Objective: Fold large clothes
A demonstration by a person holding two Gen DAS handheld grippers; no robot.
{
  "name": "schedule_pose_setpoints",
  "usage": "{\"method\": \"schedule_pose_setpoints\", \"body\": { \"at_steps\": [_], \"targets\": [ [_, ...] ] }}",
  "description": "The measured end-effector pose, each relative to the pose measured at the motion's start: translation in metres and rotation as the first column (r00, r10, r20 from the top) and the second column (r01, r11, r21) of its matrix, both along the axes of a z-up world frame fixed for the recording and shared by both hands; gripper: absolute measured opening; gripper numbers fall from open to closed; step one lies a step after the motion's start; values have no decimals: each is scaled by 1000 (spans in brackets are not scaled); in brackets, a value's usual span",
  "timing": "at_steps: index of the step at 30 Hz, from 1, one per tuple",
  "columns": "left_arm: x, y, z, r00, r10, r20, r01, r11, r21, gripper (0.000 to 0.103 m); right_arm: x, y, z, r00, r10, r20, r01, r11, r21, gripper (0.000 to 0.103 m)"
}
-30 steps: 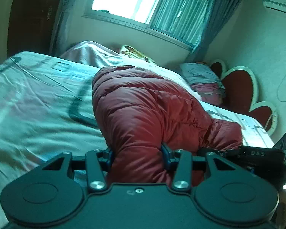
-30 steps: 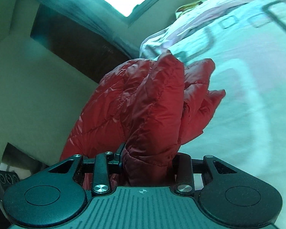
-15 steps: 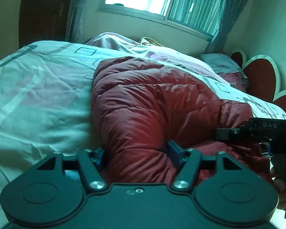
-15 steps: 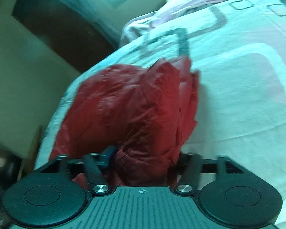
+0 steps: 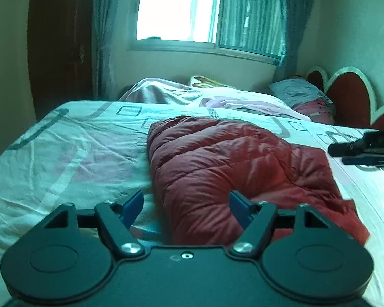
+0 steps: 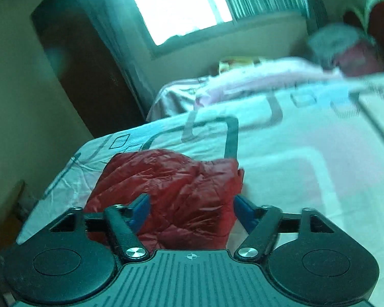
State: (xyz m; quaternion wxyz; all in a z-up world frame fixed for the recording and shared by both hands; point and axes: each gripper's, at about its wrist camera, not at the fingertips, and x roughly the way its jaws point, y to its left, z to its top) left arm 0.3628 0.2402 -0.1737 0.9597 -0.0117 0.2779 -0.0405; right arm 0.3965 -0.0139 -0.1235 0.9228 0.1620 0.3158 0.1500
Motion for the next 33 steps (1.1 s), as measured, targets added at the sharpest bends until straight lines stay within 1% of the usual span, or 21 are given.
{"method": "schedule_pose_setpoints", "body": {
  "at_steps": [1, 4, 6, 8, 10, 14, 15, 18, 20, 21, 22, 23, 24, 25, 28, 30, 33],
  "targets": [
    [-3, -3, -1, 1000, -12, -2, 12, 1000, 4, 71, -6, 4, -2, 1000, 13, -2, -13, 1000, -11, 41],
    [0, -10, -13, 998, -35, -53, 35, 999, 14, 70, -21, 20, -19, 997, 61, -41, -62, 997, -38, 41],
    [3, -14, -24, 997, -27, -71, 29, 999, 25, 71, -26, 31, -36, 995, 73, -71, -79, 993, -88, 41],
    [7, -13, -30, 996, -21, -89, 22, 1000, 5, 73, -23, 38, -55, 991, 70, -110, -84, 989, -124, 42],
    [9, -10, -32, 994, -13, -106, 11, 1000, -18, 73, -15, 41, -70, 987, 65, -146, -84, 989, -125, 42],
    [12, -9, -29, 992, 6, -123, -11, 999, -36, 72, -5, 45, -83, 983, 75, -166, -96, 987, -126, 42],
    [12, -9, -27, 992, 13, -127, -19, 999, -41, 73, -3, 45, -83, 982, 76, -170, -97, 988, -124, 42],
    [12, -9, -21, 989, 37, -143, -46, 997, -60, 83, -1, 44, -76, 981, 86, -174, -108, 987, -122, 42],
    [9, -12, -14, 986, 68, -153, -78, 995, -55, 94, -4, 40, -67, 982, 82, -169, -102, 988, -112, 43],
    [7, -13, -10, 984, 80, -159, -90, 995, -53, 96, -7, 38, -62, 985, 75, -158, -92, 990, -103, 43],
    [5, -16, -6, 983, 86, -161, -96, 994, -51, 100, -17, 30, -55, 986, 73, -147, -86, 992, -89, 49],
    [2, -18, -2, 981, 97, -166, -106, 993, -45, 102, -22, 27, -50, 988, 66, -137, -77, 994, -75, 69],
    [-1, -21, 2, 977, 116, -178, -124, 992, -36, 103, -29, 25, -45, 991, 58, -123, -67, 995, -68, 78],
    [-4, -23, 6, 971, 136, -198, -145, 989, -31, 103, -36, 23, -40, 992, 56, -109, -64, 996, -68, 82],
    [-19, -29, 16, 956, 186, -225, -199, 979, -38, 103, -56, 19, -27, 993, 60, -99, -70, 993, -100, 82],
    [-33, -33, 23, 950, 213, -229, -226, 974, -32, 103, -71, 14, -20, 994, 62, -90, -71, 993, -99, 82],
    [-59, -42, 35, 940, 258, -225, -266, 964, -6, 103, -101, 2, -8, 995, 67, -68, -73, 994, -81, 82]
  ]
}}
